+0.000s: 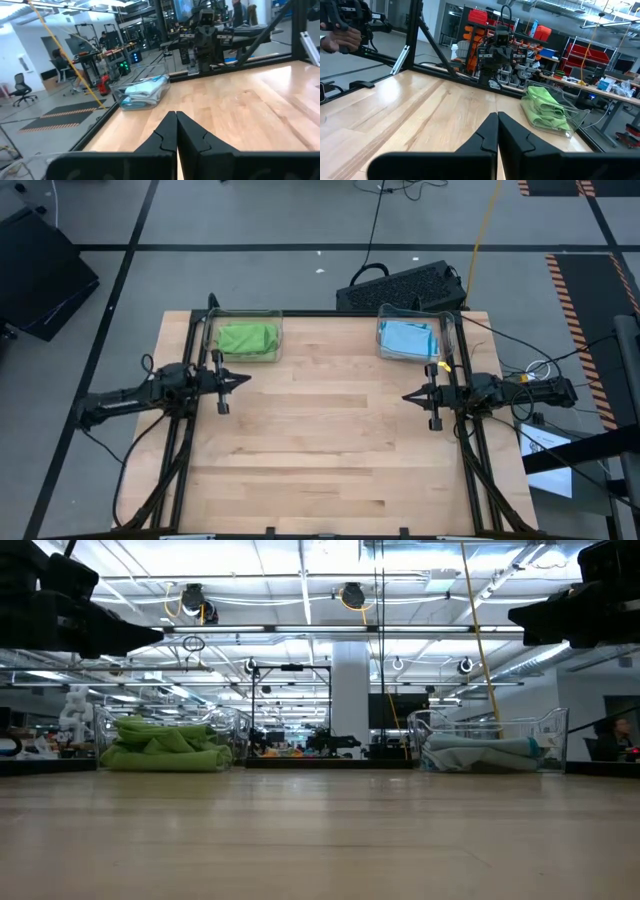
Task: Fold microfiber towels
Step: Return to Home Position
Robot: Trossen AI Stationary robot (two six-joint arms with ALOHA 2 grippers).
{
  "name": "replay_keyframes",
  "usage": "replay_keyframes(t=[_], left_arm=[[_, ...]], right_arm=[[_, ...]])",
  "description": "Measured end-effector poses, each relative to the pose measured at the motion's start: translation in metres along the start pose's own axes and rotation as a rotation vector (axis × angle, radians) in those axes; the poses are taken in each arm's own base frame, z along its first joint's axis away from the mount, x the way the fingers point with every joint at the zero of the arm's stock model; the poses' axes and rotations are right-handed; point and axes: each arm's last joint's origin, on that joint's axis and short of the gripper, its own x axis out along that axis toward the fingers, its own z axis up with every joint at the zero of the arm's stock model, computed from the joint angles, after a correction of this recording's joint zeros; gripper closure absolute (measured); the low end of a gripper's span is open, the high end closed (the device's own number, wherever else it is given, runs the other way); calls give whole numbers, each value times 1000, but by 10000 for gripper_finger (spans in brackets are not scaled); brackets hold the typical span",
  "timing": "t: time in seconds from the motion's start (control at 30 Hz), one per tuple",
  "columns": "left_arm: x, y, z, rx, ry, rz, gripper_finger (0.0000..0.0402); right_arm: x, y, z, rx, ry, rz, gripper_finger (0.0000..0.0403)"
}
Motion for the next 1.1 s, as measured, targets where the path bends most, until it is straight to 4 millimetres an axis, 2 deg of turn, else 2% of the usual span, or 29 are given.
replay_keyframes(t=[0.3, 0.73, 0.93, 1.1], left_arm=[[0, 0, 0, -114, 4, 35, 401], [0, -3, 2, -45, 1, 70, 400], [0, -6, 1, -101, -1, -28, 389], [0, -6, 1, -65, -1, -13, 386]], right_arm=[[0, 0, 0, 0, 0, 0, 403], [0, 0, 0, 0, 0, 0, 403], [0, 0, 0, 0, 0, 0, 403], [0, 0, 0, 0, 0, 0, 403]])
